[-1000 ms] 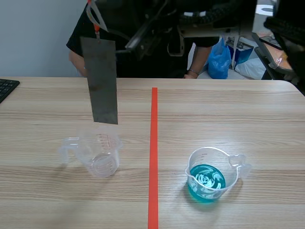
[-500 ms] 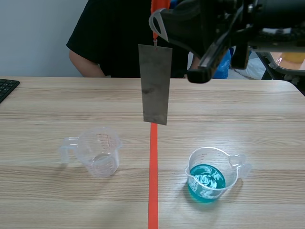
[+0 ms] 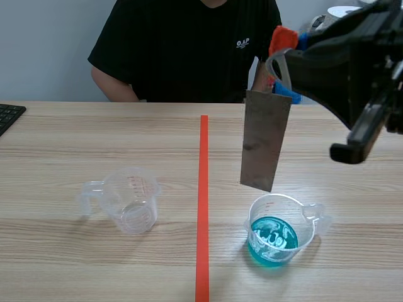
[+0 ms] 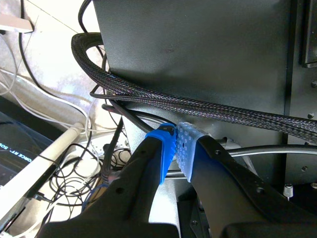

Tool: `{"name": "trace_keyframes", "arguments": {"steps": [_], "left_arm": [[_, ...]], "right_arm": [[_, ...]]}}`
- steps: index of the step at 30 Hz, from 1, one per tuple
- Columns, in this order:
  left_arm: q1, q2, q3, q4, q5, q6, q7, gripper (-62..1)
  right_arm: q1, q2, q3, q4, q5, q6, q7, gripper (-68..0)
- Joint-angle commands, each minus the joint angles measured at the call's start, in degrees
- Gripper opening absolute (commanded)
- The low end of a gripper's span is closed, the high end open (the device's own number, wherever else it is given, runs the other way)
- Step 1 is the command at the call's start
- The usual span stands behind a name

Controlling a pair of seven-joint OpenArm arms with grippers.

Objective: Do the redox reaction experiment.
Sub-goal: 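Move the plate over the blue solution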

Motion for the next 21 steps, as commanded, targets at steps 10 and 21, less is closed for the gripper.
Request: {"name": "trace_keyframes", "arguments": {"steps": [10, 21], "left_arm": [[-0.15, -0.02, -0.11, 0.66, -0.13, -0.13, -0.20, -56.7], [-0.15, -0.02, -0.11, 0.66, -0.13, -0.13, -0.22, -56.7]], "right_arm": [[-10.01, 0.48, 11.08, 1.90, 0.46, 4.37, 6.78, -66.9], [-14.99, 0.46, 15.91, 1.95, 0.42, 6.51, 10.80, -66.9]]}}
